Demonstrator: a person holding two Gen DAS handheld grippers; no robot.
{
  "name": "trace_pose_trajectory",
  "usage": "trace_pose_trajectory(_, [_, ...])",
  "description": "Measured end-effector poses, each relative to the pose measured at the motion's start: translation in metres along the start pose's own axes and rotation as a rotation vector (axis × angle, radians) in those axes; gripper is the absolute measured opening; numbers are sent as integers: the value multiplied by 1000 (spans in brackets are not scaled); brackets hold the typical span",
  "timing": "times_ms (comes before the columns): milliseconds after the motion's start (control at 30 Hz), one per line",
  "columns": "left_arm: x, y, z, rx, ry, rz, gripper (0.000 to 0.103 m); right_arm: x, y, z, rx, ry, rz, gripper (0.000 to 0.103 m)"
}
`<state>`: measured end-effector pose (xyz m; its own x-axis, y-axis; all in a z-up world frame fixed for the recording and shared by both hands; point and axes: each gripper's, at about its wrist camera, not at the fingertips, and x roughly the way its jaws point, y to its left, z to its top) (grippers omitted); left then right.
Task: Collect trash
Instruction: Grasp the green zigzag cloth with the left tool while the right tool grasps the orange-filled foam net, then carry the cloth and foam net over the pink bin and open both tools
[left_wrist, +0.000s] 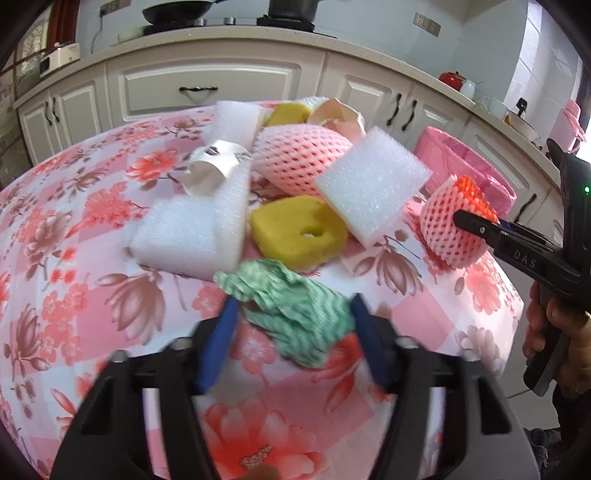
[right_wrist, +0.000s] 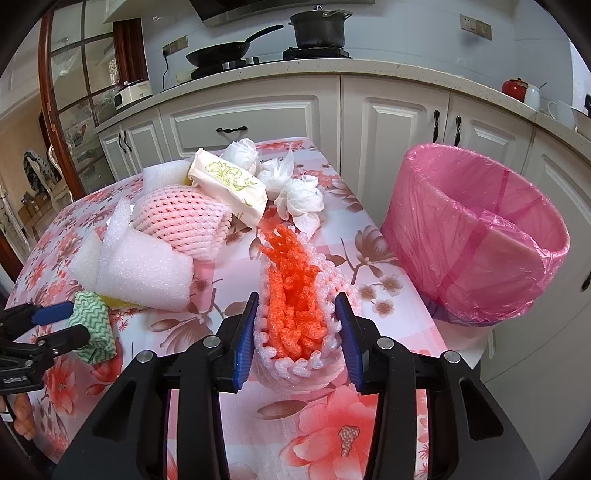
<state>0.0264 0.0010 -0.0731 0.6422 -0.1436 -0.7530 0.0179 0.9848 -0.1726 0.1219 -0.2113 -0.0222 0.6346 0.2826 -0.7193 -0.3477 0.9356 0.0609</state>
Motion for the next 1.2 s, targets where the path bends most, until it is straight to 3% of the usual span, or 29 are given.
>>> trace_pose_trajectory(33, [1,-1,0,1,7,-7,36,-1,-1,0,1,-3,2,40])
trace_pose_trajectory(233, [-7,-2,1,11,-7,-9,26,-6,-6,0,9,-17,7,40])
trace_pose_trajectory(900, [-36,-33,12,94,-74,-19,24,-22,-16,3,23,-59,7,40])
trace_pose_trajectory(1200, [-52,-37,30,100,-131,-2,24,-45,-24,21,35,-121,20,40])
